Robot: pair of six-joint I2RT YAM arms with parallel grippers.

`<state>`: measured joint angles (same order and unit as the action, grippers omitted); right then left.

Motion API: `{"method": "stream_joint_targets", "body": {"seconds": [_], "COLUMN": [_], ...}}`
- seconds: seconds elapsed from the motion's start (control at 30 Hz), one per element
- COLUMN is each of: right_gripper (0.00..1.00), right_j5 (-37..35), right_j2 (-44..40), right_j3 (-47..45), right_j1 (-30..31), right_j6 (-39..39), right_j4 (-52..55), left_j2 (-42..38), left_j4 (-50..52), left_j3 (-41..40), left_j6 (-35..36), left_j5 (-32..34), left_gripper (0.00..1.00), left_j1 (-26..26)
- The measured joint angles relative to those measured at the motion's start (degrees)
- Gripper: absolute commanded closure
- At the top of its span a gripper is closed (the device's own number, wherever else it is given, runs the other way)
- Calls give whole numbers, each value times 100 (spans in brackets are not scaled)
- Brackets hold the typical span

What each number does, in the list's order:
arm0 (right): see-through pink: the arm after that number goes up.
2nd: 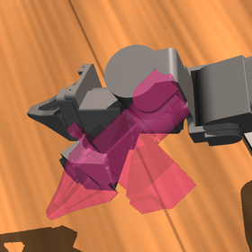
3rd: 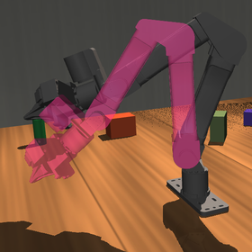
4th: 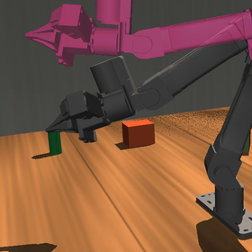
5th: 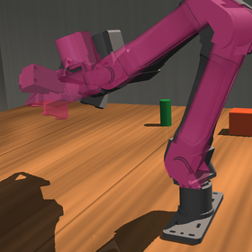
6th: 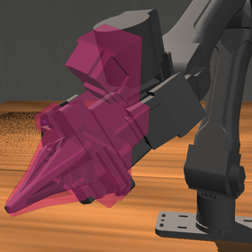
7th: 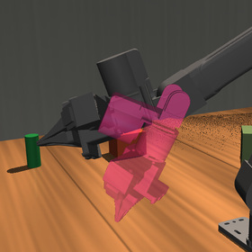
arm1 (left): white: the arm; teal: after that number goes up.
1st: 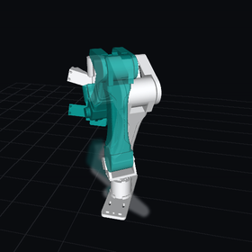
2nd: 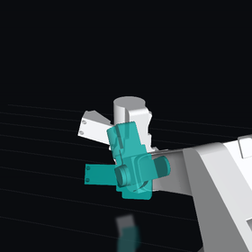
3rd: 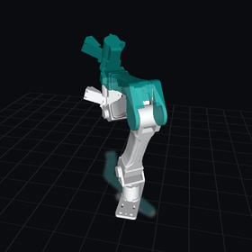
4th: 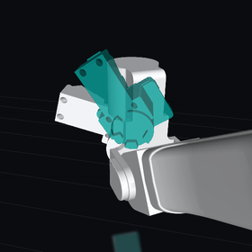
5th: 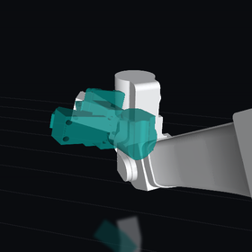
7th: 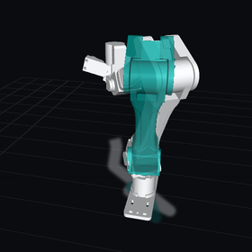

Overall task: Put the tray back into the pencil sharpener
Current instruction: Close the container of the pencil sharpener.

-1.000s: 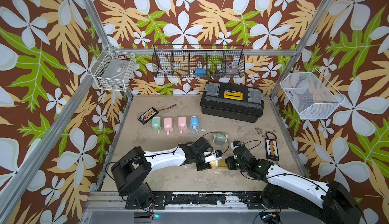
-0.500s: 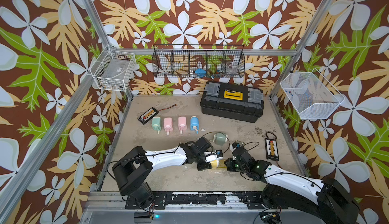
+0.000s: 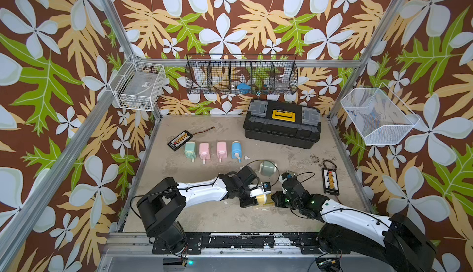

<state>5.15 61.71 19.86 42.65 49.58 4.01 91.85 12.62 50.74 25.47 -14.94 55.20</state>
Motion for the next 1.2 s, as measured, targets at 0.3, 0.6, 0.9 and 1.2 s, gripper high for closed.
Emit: {"method": "stream_joint_targets", "body": {"seconds": [0.3, 0.6, 0.9, 1.2], "right_gripper": [86, 87, 87, 87], "right_j5": [22, -24, 4, -199], "right_j2": [13, 98, -55, -50], "right_j3": [-11, 22, -70, -61], "right_j1": [-2, 4, 4, 13], "right_j6": [151, 181, 7, 9], "right_j4": [-55, -55, -173, -20], "left_j2": [9, 31, 105, 120], "left_j4": [9, 33, 125, 120], "left_j3": [20, 39, 140, 164], "left_j6": [20, 42, 81, 61], "left_j5": [2, -7, 7, 57], "left_gripper": [55, 56, 57, 58], "left_j1": [0, 0, -2, 0]}}
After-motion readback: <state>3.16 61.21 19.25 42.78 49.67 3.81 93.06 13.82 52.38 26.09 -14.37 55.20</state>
